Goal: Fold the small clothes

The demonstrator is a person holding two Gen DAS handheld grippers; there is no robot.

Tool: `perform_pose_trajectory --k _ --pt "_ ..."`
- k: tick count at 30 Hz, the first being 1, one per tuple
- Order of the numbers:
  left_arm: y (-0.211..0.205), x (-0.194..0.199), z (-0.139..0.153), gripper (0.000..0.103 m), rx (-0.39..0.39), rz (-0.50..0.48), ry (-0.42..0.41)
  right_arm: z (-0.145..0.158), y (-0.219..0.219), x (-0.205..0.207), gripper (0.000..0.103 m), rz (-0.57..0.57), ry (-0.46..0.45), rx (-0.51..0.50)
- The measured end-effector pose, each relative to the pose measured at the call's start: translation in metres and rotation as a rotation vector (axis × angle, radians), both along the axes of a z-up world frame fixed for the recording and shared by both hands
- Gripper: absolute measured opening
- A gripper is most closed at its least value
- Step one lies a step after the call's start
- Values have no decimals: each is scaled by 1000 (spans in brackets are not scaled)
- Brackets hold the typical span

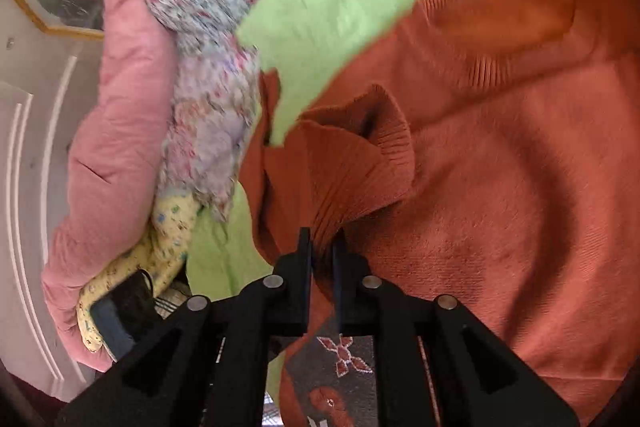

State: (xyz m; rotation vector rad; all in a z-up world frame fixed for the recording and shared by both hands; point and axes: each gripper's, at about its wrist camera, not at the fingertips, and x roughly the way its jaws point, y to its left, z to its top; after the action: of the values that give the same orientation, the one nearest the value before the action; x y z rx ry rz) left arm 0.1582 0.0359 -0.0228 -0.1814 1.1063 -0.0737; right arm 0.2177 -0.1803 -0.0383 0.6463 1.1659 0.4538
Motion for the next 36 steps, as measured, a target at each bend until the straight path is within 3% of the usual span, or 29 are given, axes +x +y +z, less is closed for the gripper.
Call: perform_pose_trajectory --k 1,3,4,8,13,15,16,17,19,21,23,26,30,35,36 --pt "-1 4 -4 89 -8 -1 11 -5 -1 -3 19 -6 17 -9" --pt "-5 14 -13 89 -33 -7 40 -9 -11 -9 46 -28 37 -7" --pt "-8 17 -16 89 -44 -11 49 -7 -15 -12 49 -42 28 1" --pt "-28 40 -32 89 -28 -27 70 13 -40 -21 51 -83 -24 33" --pt "-33 73 -50 88 -6 38 80 46 -80 -46 51 -180 -101 -6" --pt "-33 80 -44 65 -22 49 33 56 -98 -62 51 -223 -124 -36" --pt "-33 81 -41 15 -24 42 28 60 -108 -71 51 -249 -133 -56" --pt "-33 82 -36 5 -56 25 36 64 -116 -77 51 -271 -139 -74" --pt "-24 66 -1 5 -110 18 -74 73 -132 -91 51 -319 -158 -113" --pt "-19 54 13 5 -60 -1 -142 83 -154 -107 51 -383 -184 -175" --pt "-12 54 -4 5 -14 -17 -92 89 -173 -116 51 -440 -198 -249" --pt "-5 53 -28 5 -14 -5 -6 89 -195 -111 51 -493 -157 -389" --pt "-11 53 -27 5 -3 11 -29 83 -215 -86 51 -500 -120 -546" --pt "-9 49 -29 5 11 9 -14 55 -224 -44 50 -415 -36 -600" --pt "-10 49 -26 5 15 3 -23 50 -221 -36 27 -377 -21 -618"
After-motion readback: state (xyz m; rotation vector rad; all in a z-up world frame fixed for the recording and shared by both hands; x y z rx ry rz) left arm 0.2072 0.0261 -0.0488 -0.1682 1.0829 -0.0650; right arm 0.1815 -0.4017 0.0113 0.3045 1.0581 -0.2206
